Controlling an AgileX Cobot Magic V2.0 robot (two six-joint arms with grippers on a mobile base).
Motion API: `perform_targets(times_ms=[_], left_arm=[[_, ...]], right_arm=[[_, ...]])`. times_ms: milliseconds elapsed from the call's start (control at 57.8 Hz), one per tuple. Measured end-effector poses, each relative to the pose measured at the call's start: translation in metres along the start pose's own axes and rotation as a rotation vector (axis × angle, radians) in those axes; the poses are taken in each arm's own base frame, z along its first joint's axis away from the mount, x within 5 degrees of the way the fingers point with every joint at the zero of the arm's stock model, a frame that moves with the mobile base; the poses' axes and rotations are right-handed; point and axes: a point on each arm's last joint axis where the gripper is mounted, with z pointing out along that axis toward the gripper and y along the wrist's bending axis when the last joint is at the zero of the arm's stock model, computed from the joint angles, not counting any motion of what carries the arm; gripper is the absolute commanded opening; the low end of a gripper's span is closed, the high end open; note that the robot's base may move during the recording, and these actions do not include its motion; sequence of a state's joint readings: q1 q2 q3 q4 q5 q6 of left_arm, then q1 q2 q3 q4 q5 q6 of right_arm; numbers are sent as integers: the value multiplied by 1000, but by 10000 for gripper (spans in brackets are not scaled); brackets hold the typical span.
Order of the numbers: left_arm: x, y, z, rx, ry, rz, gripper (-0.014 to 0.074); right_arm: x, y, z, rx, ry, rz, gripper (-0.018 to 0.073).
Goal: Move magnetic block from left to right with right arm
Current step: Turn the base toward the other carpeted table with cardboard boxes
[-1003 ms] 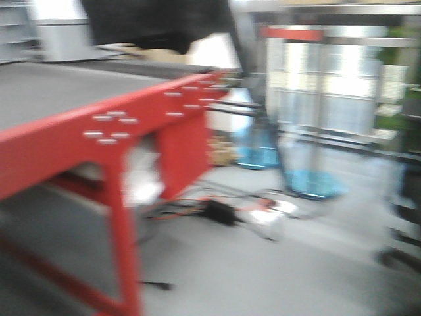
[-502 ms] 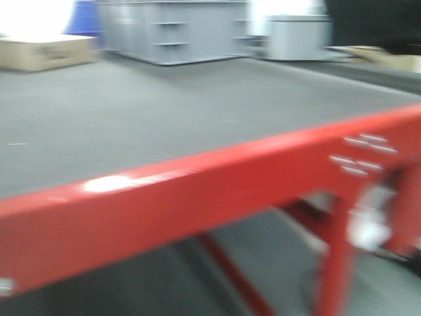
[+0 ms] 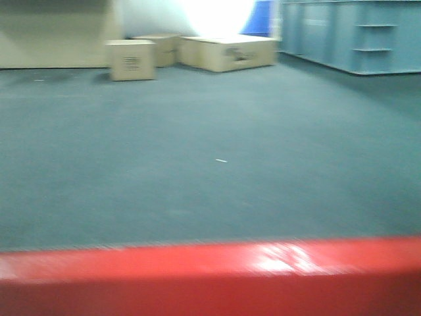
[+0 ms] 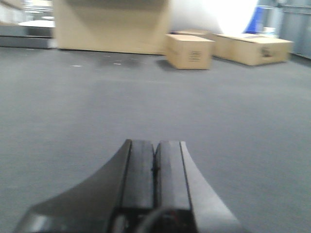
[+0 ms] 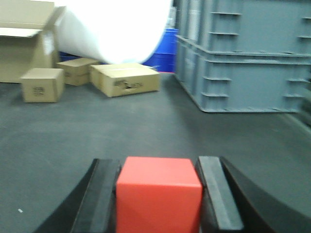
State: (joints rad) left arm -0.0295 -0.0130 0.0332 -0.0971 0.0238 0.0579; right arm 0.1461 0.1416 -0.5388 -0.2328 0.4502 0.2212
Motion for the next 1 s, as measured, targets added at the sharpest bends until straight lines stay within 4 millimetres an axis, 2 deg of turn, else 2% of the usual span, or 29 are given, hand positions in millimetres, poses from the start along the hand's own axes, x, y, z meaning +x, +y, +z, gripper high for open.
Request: perform_targets(times_ms=[1003], left_arm=[[0,0,0,0,0,0,-126]], right_arm=[[0,0,0,0,0,0,236]])
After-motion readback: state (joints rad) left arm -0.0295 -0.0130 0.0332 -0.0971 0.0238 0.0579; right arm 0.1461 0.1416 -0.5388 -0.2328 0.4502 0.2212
